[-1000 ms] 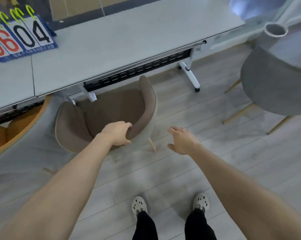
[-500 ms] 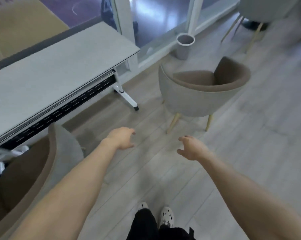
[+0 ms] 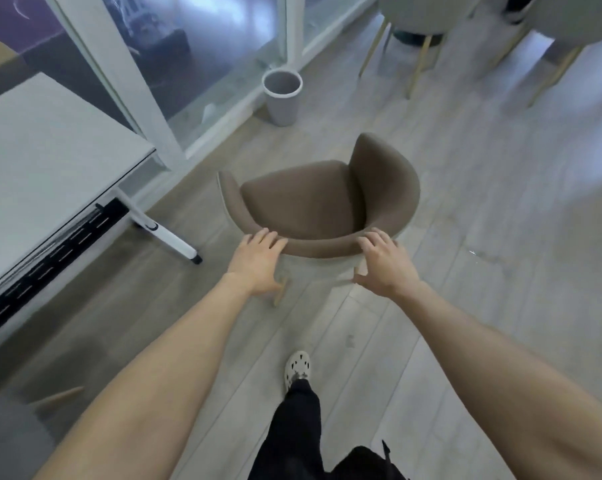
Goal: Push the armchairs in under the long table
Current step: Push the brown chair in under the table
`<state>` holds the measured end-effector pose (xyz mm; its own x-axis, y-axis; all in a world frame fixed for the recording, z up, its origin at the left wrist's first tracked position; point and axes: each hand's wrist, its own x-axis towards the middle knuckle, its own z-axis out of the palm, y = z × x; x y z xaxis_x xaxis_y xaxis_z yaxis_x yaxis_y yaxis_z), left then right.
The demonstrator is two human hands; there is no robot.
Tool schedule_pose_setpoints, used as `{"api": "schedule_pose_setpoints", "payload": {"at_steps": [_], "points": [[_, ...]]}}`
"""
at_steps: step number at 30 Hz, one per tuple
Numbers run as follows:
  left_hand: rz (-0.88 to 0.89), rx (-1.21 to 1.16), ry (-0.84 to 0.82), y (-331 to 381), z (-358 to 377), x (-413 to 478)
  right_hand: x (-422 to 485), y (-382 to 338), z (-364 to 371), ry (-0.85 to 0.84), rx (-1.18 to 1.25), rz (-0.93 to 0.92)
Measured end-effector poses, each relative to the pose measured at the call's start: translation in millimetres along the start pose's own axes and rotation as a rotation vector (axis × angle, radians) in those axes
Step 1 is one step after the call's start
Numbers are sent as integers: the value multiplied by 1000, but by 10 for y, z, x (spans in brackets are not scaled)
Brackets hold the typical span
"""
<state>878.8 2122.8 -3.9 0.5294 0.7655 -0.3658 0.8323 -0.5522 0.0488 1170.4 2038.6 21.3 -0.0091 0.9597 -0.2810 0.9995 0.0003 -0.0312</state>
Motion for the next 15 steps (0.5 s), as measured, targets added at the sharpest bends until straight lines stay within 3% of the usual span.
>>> {"api": "schedule_pose_setpoints", "payload": {"at_steps": [8,15], "points": [[44,33,-121,77,173,831,871,593,136,-205,-193,-164],[-78,-102,-55,122,447,891,1080,857,351,-103,-143,-339]]}}
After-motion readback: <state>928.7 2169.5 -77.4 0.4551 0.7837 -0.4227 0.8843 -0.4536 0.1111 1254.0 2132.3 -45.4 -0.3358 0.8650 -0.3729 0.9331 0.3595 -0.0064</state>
